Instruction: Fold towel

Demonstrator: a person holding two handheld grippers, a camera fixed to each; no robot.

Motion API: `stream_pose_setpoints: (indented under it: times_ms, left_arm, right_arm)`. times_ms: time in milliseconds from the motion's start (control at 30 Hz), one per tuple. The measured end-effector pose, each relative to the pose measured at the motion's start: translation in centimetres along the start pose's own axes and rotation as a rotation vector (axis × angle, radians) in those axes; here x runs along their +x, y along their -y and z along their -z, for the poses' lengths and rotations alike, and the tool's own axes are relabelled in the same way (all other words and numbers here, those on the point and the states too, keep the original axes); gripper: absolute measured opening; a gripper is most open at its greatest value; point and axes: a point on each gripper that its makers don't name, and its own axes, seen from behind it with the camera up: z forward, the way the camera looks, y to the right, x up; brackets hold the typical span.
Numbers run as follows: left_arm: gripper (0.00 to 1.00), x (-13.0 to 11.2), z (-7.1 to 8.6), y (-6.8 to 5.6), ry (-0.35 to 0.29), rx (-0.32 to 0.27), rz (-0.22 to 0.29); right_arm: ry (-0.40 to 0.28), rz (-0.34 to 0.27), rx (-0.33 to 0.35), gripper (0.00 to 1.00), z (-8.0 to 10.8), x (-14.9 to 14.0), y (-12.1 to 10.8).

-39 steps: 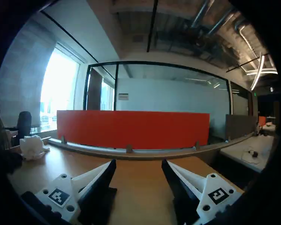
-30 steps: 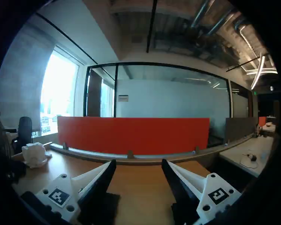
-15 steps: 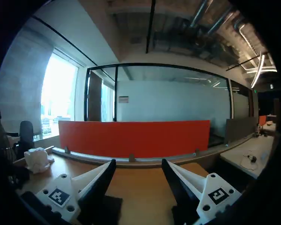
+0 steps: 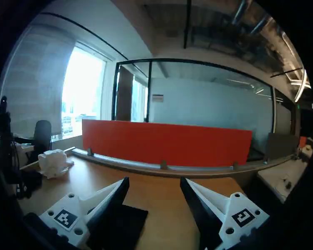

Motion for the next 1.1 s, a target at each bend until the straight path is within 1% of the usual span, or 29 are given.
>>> stream_pose_setpoints:
  times_ms: [100,200,367,500,667,800,900,1100]
  left_arm:
    - [0.97,-0.6,-0.1,-0.7,0.033,-0.043,-0.025]
    - [0.97,-1.0,-0.2,-1.3,0.056,-0.073,-0.045]
    - [0.97,-1.7,-0.3,-2.3,0.089,-0.124,-0.058]
    - [0.97,-2.3,-0.4,-2.8,0.112,-0.149,-0.075]
    - [0.97,-3.4,-0.8,-3.4,0.135,-0.172,-0.091]
    - [0.97,-4.4,-1.0,-3.8,0.153,-0.182,-0.102]
    - [0.97,-5.2,-1.1,-4.1,0.163,-0.190,-0.103]
    - [0.97,-7.1,-1.2,-4.8,0.187,-0.207,-0.105]
  right_arm:
    - [0.042,0.007,0.044,0.94,-0.3,-0.7,0.8]
    - [0.073,0.017,0.082,0.94,-0.4,-1.2,1.4]
    - [0.123,0.063,0.155,0.94,-0.3,-2.3,2.8]
    - [0.150,0.100,0.201,0.94,-0.2,-2.9,3.6]
    - [0.176,0.119,0.234,0.94,-0.2,-3.7,4.1]
    - [0.193,0.114,0.249,0.94,-0.2,-4.3,4.4]
    - [0.206,0.110,0.262,0.94,0.0,-5.0,4.7]
    - [0.232,0.125,0.281,0.94,0.0,-6.8,5.2]
